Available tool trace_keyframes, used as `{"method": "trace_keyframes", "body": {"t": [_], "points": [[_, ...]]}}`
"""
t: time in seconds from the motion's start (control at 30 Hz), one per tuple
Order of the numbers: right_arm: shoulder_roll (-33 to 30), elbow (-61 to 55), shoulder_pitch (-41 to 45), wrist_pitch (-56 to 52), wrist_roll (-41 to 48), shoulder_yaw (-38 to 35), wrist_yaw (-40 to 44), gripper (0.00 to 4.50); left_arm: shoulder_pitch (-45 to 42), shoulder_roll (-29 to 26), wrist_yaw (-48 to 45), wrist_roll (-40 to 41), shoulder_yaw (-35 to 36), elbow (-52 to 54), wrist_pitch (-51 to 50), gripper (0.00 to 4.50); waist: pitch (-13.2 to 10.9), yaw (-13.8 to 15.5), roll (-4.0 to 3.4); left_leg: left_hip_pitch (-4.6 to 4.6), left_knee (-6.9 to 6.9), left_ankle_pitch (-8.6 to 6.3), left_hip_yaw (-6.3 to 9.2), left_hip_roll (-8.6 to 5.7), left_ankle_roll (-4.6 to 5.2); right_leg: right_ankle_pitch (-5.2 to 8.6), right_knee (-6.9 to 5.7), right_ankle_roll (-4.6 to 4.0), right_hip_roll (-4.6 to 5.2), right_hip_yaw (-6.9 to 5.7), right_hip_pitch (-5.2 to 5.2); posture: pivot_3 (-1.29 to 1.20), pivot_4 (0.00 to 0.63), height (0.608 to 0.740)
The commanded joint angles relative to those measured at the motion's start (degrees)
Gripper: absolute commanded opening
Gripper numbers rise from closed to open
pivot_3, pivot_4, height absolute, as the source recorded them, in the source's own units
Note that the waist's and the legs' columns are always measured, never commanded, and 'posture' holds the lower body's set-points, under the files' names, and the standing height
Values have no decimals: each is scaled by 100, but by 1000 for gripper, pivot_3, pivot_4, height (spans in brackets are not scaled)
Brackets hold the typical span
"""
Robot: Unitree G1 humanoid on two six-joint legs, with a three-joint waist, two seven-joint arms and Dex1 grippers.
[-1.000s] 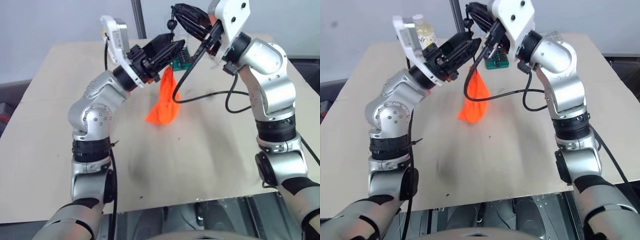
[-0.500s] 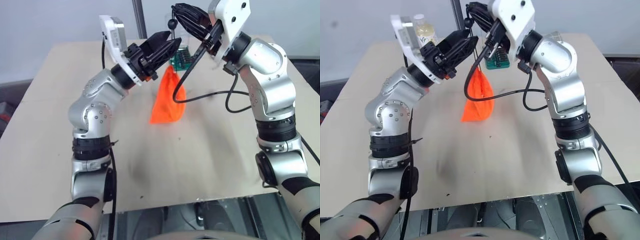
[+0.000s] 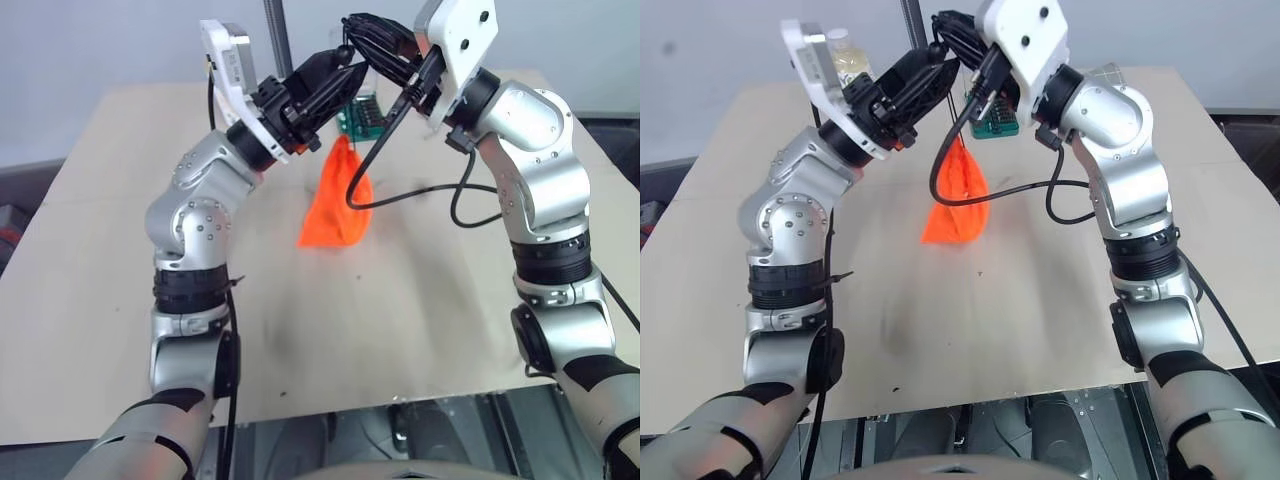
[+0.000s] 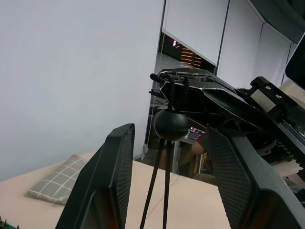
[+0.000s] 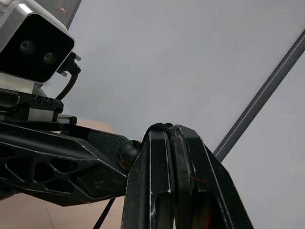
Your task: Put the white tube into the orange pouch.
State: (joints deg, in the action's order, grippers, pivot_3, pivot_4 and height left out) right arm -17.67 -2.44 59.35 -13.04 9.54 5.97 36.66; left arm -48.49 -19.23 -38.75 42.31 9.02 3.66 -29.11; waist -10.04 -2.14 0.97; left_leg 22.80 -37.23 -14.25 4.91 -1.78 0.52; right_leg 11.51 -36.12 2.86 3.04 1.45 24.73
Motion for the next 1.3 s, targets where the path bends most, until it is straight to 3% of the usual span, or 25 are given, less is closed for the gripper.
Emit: {"method": "trace_keyframes", "body": {"t": [0.03,0.13,0.17,0.43,0.8,1.3], "points": [[21,-230,8,94,32,-22,4,0,-259,56,52,61,197,20,236,1582,0,1,0,0,-1,0,0,0,0,0,-1,0,0,0,0,0,150,740],[26,-230,-27,95,24,-6,6,0,-269,57,45,54,203,12,247,204,0,0,0,0,-3,0,0,0,0,0,-4,0,0,1,0,0,150,740],[27,-233,-36,95,21,-3,7,0,-267,61,43,45,202,13,252,163,0,0,0,0,-4,0,0,0,0,0,-5,0,0,1,0,0,150,740],[37,-202,-5,93,36,-61,-37,0,-29,-40,-73,-264,-68,80,194,167,0,-1,1,-1,-8,0,-1,-1,0,0,-13,0,0,1,1,0,150,740],[-94,119,682,115,299,-730,-367,0,922,-697,-685,-1660,-1213,-84,545,167,1,-6,0,-6,-8,0,-7,-2,0,0,-27,0,-2,8,5,0,150,740],[-504,880,1320,147,660,-1619,-1103,0,1934,-1051,-959,-1825,-1332,37,367,167,1,-9,0,-5,-8,0,-15,3,2,0,-34,0,2,16,12,0,150,740]]}}
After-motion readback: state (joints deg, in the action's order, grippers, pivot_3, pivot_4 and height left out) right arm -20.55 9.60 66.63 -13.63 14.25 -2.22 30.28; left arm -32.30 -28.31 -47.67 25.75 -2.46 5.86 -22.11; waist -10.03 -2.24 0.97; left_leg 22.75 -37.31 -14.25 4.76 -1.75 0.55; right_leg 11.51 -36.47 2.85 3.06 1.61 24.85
